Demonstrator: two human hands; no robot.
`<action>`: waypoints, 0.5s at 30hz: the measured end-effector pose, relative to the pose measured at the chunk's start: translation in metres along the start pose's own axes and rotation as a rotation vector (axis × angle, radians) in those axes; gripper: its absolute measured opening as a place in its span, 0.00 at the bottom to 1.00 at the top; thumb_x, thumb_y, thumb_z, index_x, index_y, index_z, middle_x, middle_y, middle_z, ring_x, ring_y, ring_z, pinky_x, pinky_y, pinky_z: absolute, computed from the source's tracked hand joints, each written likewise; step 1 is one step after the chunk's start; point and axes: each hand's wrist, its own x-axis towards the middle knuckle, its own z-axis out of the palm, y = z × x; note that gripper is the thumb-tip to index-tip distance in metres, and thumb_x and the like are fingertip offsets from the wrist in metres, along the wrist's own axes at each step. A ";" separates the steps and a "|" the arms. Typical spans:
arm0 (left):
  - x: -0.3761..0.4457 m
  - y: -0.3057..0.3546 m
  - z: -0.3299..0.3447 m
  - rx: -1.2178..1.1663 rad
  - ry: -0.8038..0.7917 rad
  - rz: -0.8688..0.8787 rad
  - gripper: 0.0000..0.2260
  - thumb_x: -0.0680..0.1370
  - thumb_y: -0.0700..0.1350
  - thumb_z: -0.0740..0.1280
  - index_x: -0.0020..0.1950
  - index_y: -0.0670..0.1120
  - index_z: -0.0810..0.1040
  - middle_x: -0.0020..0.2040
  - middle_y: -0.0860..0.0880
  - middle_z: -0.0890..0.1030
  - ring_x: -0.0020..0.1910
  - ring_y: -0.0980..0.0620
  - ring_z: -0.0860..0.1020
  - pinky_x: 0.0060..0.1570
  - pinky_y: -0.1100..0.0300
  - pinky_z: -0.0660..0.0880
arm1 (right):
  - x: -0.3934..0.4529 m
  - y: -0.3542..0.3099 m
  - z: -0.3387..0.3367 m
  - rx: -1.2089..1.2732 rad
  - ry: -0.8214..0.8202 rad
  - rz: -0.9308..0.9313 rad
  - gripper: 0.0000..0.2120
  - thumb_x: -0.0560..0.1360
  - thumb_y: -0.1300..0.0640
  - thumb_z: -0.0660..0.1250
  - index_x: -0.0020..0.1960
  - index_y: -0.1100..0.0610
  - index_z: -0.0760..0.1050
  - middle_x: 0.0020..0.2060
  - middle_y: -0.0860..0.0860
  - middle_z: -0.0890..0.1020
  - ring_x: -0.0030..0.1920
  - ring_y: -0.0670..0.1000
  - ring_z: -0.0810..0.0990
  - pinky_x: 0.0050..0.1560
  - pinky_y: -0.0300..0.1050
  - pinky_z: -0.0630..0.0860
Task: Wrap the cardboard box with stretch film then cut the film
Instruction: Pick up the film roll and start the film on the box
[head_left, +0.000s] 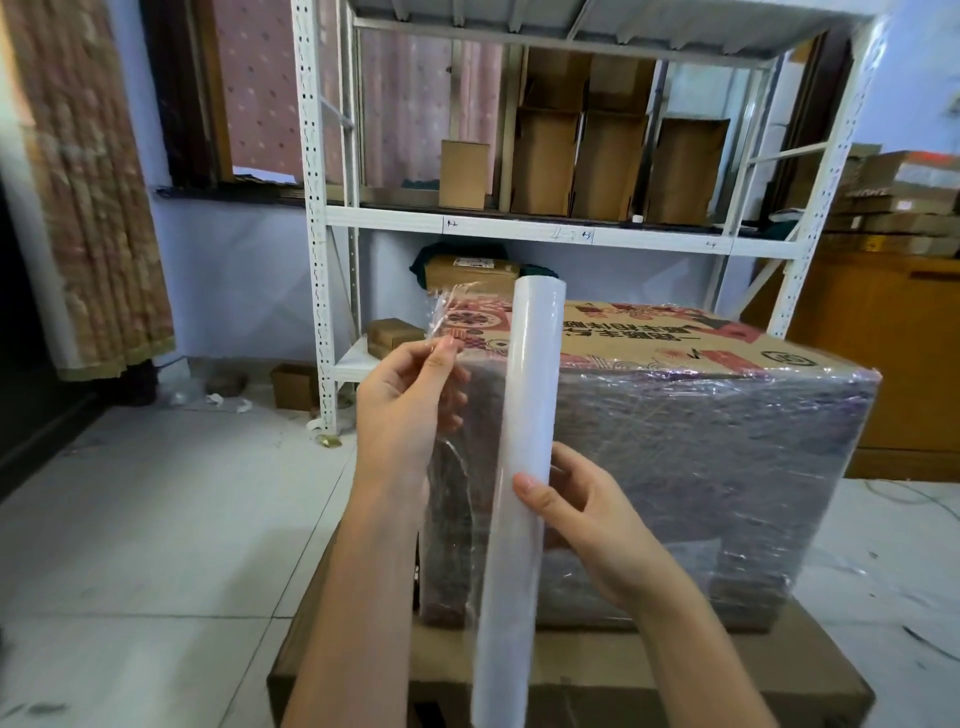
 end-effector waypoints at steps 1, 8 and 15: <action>0.001 -0.001 -0.002 0.007 -0.015 -0.013 0.04 0.77 0.44 0.66 0.44 0.48 0.79 0.32 0.53 0.79 0.31 0.57 0.74 0.28 0.67 0.71 | 0.000 0.000 0.002 0.003 -0.004 0.005 0.18 0.70 0.50 0.71 0.57 0.50 0.72 0.47 0.47 0.82 0.50 0.46 0.82 0.44 0.41 0.79; 0.002 -0.013 -0.003 0.044 0.014 0.110 0.05 0.76 0.48 0.66 0.42 0.50 0.80 0.28 0.56 0.77 0.30 0.61 0.73 0.32 0.66 0.71 | 0.000 0.005 0.014 0.017 0.005 0.016 0.24 0.64 0.52 0.75 0.57 0.53 0.72 0.48 0.51 0.82 0.49 0.48 0.83 0.43 0.40 0.78; 0.002 -0.021 -0.006 0.006 -0.026 0.273 0.08 0.77 0.36 0.65 0.47 0.47 0.80 0.35 0.52 0.79 0.32 0.56 0.75 0.30 0.65 0.73 | 0.002 0.006 0.026 -0.018 0.074 -0.040 0.15 0.69 0.44 0.65 0.52 0.49 0.75 0.43 0.49 0.82 0.48 0.51 0.82 0.42 0.39 0.78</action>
